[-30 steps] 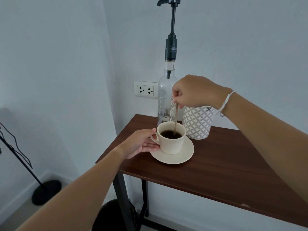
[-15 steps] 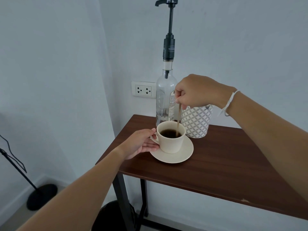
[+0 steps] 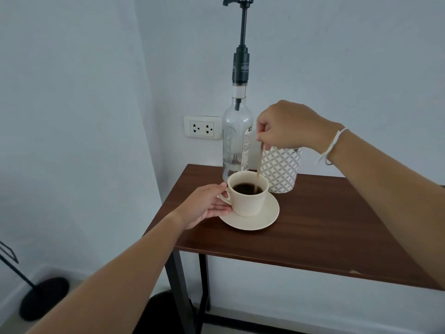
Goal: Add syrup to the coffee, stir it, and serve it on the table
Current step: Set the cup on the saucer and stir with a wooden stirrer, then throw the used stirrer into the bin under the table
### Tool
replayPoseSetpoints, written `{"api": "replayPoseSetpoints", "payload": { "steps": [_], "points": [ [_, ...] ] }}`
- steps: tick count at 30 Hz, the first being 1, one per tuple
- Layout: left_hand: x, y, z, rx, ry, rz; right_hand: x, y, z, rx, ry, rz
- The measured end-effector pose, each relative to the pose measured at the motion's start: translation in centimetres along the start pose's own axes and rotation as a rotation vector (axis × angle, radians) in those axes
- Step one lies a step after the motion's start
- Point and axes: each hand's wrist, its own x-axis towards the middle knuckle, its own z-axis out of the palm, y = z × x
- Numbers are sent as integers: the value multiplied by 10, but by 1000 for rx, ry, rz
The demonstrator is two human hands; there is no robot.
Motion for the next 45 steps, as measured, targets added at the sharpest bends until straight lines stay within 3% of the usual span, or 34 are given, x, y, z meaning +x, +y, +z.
{"api": "replayPoseSetpoints", "payload": {
  "steps": [10, 21, 29, 45],
  "points": [
    [3, -4, -3, 6, -14, 21, -29, -4, 4, 259, 45, 161],
    [-7, 1, -1, 121, 22, 36, -76, 20, 29, 603, 276, 512],
    [-37, 8, 6, 166, 54, 28, -111, 18, 49, 742, 402, 653],
    [-65, 23, 9, 264, 89, 86, -154, 12, 66, 920, 481, 813]
  ]
}}
